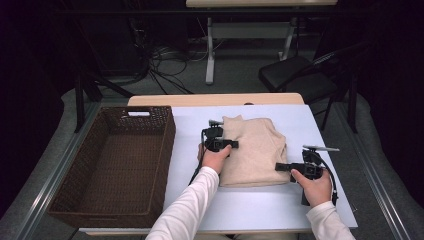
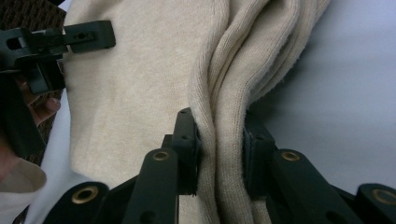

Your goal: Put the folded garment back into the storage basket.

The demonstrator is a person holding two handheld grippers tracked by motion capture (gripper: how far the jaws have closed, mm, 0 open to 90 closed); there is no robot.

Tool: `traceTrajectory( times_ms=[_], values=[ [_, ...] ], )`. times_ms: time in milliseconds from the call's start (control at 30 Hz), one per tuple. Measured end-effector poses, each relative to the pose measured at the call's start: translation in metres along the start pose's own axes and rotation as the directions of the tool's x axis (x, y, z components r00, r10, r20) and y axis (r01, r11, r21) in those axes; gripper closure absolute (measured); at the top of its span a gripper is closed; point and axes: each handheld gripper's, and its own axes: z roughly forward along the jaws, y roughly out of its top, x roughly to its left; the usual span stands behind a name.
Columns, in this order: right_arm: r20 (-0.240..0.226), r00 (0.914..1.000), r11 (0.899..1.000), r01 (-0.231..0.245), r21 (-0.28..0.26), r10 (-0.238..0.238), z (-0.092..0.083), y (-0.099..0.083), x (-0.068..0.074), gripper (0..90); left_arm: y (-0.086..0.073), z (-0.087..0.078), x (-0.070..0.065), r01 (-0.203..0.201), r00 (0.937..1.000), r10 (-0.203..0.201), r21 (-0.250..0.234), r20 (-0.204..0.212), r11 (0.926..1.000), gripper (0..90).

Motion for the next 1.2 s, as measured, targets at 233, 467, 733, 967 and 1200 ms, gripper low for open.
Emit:
traceTrajectory(
  times_ms=[233, 467, 733, 967, 1200],
  values=[
    [0.010, 0.9993, 0.999, 0.037, -0.031, -0.037, -0.004, 0.000, 0.006, 72.1, 0.002, -0.003, -0.003, -0.004, 1.0000, 0.004, -0.002, -0.008, 1.0000, 64.8],
    [0.005, 0.9992, 0.998, 0.040, -0.053, -0.040, -0.008, 0.002, 0.011, 72.5, 0.005, -0.008, -0.007, -0.028, 0.9996, 0.028, 0.002, -0.010, 0.9996, 65.1],
    [-0.005, 0.9987, 0.997, 0.050, -0.063, -0.050, -0.015, 0.005, 0.019, 73.0, 0.009, -0.012, -0.011, -0.029, 0.9995, 0.029, -0.006, -0.013, 0.9996, 65.3],
    [-0.016, 0.9986, 0.995, 0.049, -0.081, -0.051, -0.021, 0.007, 0.025, 73.4, 0.015, -0.021, -0.016, -0.037, 0.9992, 0.037, -0.001, -0.016, 0.9993, 65.9],
    [-0.030, 0.9974, 0.993, 0.062, -0.098, -0.065, -0.027, 0.014, 0.033, 74.6, 0.022, -0.026, -0.021, -0.048, 0.9986, 0.048, -0.008, -0.022, 0.9988, 66.1]
  ],
)
